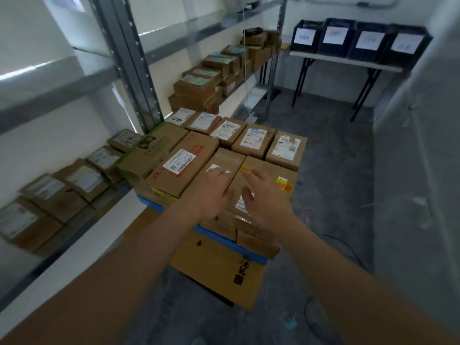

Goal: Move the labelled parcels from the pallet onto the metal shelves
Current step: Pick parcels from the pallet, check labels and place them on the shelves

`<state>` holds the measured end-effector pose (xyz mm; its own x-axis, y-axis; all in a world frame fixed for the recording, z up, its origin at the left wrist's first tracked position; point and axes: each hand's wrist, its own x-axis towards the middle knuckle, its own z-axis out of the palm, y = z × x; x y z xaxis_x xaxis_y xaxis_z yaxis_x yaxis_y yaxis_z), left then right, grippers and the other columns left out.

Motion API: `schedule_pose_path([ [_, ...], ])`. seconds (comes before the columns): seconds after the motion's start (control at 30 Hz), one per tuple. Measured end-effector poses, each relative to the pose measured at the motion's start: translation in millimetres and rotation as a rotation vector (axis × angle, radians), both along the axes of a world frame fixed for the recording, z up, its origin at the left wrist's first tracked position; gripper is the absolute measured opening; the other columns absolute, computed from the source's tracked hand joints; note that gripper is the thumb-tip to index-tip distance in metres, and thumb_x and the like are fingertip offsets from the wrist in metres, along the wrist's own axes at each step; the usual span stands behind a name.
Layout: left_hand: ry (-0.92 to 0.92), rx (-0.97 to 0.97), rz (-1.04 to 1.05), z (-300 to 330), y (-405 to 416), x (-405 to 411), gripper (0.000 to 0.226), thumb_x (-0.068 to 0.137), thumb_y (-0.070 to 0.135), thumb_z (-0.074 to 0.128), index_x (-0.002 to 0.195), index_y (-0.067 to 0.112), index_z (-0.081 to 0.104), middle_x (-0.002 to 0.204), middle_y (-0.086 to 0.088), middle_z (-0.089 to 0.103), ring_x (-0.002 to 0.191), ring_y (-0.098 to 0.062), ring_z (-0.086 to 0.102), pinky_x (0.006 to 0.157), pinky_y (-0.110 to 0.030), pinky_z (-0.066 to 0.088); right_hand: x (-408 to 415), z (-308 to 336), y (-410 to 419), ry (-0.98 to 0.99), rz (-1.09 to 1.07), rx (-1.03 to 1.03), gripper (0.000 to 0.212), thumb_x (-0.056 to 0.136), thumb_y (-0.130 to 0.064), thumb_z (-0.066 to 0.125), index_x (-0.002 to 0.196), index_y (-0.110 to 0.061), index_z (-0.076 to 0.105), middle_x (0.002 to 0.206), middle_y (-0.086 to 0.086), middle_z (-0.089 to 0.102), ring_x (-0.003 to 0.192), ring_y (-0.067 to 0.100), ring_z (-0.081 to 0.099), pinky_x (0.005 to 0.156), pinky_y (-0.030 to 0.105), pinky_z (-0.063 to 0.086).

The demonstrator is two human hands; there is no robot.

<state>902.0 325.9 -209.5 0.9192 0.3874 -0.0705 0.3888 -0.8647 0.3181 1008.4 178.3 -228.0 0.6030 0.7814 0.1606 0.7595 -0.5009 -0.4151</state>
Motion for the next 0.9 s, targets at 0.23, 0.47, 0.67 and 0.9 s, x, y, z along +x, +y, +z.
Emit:
schedule_pose_path([
  [0.23, -0.080, 0.020, 0.141, 18, 7, -43, 0.041, 0.102, 0.042, 0.046, 0.128, 0.014, 0.061, 0.125, -0.004, 0.060, 0.114, -0.024, 0.055, 0.090, -0.044, 0.051, -24, 25, 26, -0.016, 0.106, -0.022, 0.047, 0.106, -0.039, 0.039, 0.150, -0.024, 0.044, 0.158, 0.002, 0.038, 0.136, 0.028, 0.046, 0.105, 0.043, 0.045],
  [0.47, -0.101, 0.027, 0.229, 30, 27, -98, 0.054, 0.103, 0.045, 0.039, 0.146, 0.013, 0.049, 0.141, -0.009, 0.055, 0.126, -0.025, 0.054, 0.105, -0.042, 0.047, -63, 45, 58, -0.036, 0.229, 0.001, 0.042, 0.105, -0.037, 0.044, 0.144, -0.022, 0.050, 0.148, 0.003, 0.049, 0.129, 0.026, 0.051, 0.098, 0.040, 0.047],
  [0.67, -0.092, 0.047, 0.317, 34, 60, -158, 0.066, 0.097, 0.051, 0.033, 0.153, 0.016, 0.041, 0.152, -0.007, 0.048, 0.132, -0.027, 0.051, 0.105, -0.046, 0.047, -106, 45, 105, -0.039, 0.327, -0.046, 0.045, 0.105, -0.035, 0.041, 0.147, -0.018, 0.048, 0.149, 0.006, 0.048, 0.129, 0.028, 0.050, 0.099, 0.041, 0.045],
  [0.9, -0.075, 0.054, 0.413, 20, 106, -239, 0.059, 0.107, 0.045, 0.037, 0.156, 0.012, 0.037, 0.156, -0.007, 0.042, 0.136, -0.026, 0.047, 0.110, -0.038, 0.041, -174, 34, 167, 0.002, 0.466, -0.022, 0.034, 0.103, -0.033, 0.042, 0.123, -0.015, 0.062, 0.121, 0.006, 0.060, 0.106, 0.027, 0.057, 0.088, 0.044, 0.051],
])
